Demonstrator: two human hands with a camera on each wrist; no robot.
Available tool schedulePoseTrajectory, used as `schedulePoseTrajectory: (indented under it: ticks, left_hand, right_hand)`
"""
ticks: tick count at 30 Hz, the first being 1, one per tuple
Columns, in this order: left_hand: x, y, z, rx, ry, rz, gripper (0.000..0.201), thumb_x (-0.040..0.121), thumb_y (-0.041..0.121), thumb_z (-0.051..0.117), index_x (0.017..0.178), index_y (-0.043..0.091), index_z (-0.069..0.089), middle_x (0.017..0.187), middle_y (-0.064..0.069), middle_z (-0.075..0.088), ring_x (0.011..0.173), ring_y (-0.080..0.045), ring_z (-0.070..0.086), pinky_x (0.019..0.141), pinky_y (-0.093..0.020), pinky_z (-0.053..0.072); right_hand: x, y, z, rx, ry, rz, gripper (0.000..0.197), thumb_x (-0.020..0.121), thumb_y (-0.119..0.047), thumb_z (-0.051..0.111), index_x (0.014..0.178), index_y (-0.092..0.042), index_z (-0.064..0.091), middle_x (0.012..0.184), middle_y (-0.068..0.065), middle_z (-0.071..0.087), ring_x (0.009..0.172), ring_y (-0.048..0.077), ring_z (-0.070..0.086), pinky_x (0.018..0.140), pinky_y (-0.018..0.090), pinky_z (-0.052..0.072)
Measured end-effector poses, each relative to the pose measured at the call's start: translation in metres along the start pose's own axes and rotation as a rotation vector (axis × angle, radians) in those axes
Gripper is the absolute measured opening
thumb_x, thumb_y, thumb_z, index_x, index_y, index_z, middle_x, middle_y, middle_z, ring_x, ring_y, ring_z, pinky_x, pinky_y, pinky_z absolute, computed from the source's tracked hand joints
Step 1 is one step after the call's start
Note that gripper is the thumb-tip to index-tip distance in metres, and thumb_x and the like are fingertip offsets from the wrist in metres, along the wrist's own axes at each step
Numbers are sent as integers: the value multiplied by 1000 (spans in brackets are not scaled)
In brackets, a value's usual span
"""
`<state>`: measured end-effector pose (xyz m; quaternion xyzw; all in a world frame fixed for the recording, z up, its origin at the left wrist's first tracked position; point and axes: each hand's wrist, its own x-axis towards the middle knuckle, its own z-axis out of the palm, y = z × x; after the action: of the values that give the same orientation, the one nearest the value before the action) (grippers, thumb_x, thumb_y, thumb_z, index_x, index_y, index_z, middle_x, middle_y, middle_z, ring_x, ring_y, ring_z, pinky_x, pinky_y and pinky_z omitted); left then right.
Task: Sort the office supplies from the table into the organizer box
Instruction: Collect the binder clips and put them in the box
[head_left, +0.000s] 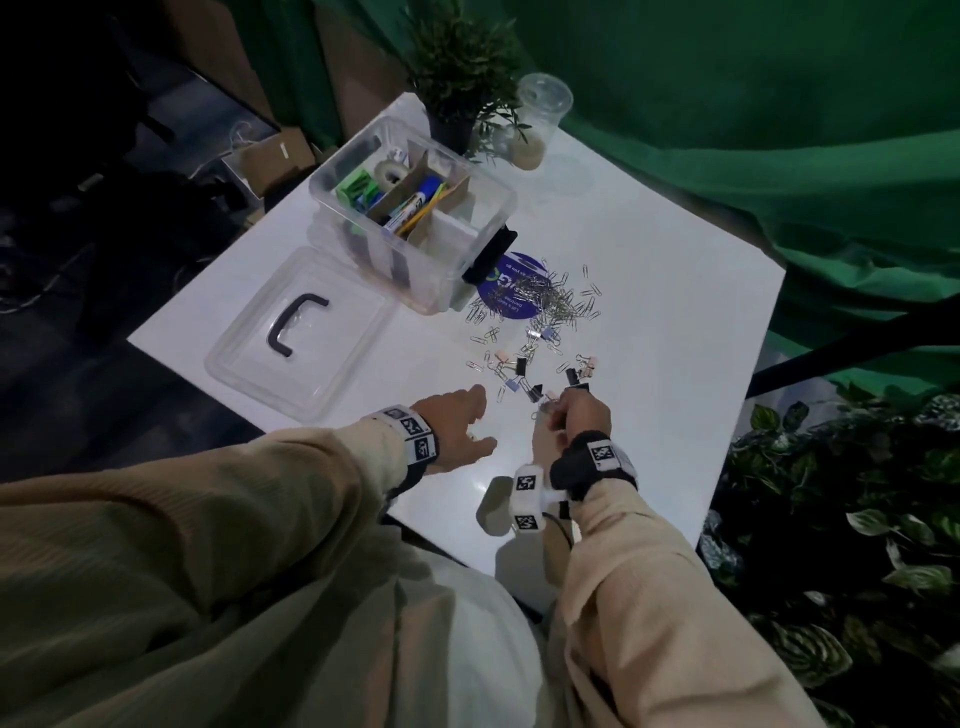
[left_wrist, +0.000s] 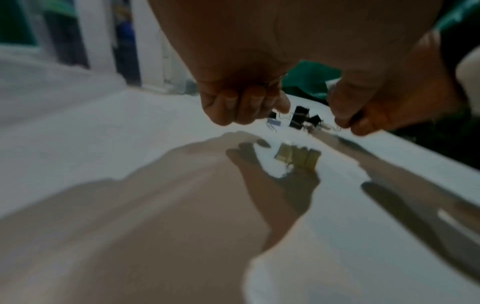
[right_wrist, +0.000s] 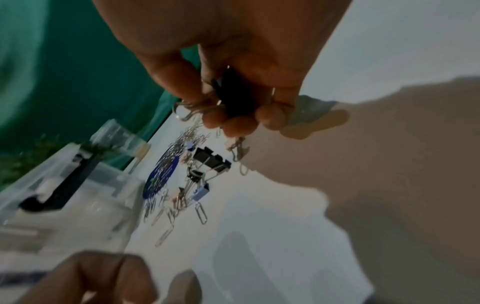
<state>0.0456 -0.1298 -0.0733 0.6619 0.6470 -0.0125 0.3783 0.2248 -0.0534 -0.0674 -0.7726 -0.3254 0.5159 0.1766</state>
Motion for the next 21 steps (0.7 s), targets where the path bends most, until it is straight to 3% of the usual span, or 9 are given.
schedulePoseTrajectory:
  ticks: [3, 5, 7, 10, 16, 19, 21]
  left_hand:
    - [1, -5, 4, 125, -9, 20, 46, 85, 57, 52, 112, 23, 37, 115, -2, 54, 88, -26, 57, 79, -36, 46]
    - [4, -5, 6, 110, -18, 7, 39, 91, 51, 48, 114, 19, 41, 119, -5, 53, 96, -28, 58, 79, -34, 43]
    - [6, -4, 6, 101, -22, 12, 36, 94, 46, 46, 114, 16, 44, 120, -7, 53, 100, -28, 58, 79, -32, 39]
    - [6, -7, 5, 162, -9, 46, 39, 92, 48, 49, 116, 17, 45, 119, -6, 54, 99, -28, 58, 78, -31, 38]
    - [8, -7, 3, 303, -9, 61, 39, 95, 42, 46, 122, 14, 41, 122, -8, 53, 102, -29, 58, 87, -38, 44]
    - [9, -4, -2, 232, -12, 2, 38, 98, 42, 40, 120, 12, 43, 123, -9, 53, 105, -30, 57, 87, -37, 42]
    - [9, -3, -7, 139, 6, -57, 37, 99, 42, 34, 117, 10, 44, 122, -10, 55, 104, -31, 58, 86, -37, 43]
  right_hand:
    - [-2, -11, 4, -273, 58, -152, 41, 81, -44, 50, 72, -8, 66, 84, 13, 65, 89, 31, 59, 80, 34, 47]
    - [-2, -11, 7, -379, 144, -239, 38, 81, -53, 59, 77, -15, 60, 84, 6, 61, 94, 29, 59, 80, 33, 45]
    - [-2, -9, 11, -441, 188, -281, 36, 79, -51, 66, 91, -19, 56, 85, 1, 59, 94, 28, 61, 79, 33, 44]
    - [2, -5, 17, -529, 176, -337, 37, 81, -48, 66, 105, -21, 55, 100, 5, 65, 97, 30, 62, 77, 32, 44]
    - [6, 8, 28, -605, 110, -402, 37, 82, -51, 65, 85, -15, 64, 81, 5, 66, 79, 27, 60, 66, 27, 43]
    - [11, 17, 30, -563, 95, -435, 27, 82, -40, 68, 91, -16, 61, 89, 4, 67, 85, 26, 61, 68, 25, 41]
    - [8, 20, 29, -450, 117, -431, 34, 80, -43, 71, 97, -18, 56, 88, 2, 66, 83, 23, 59, 70, 25, 41]
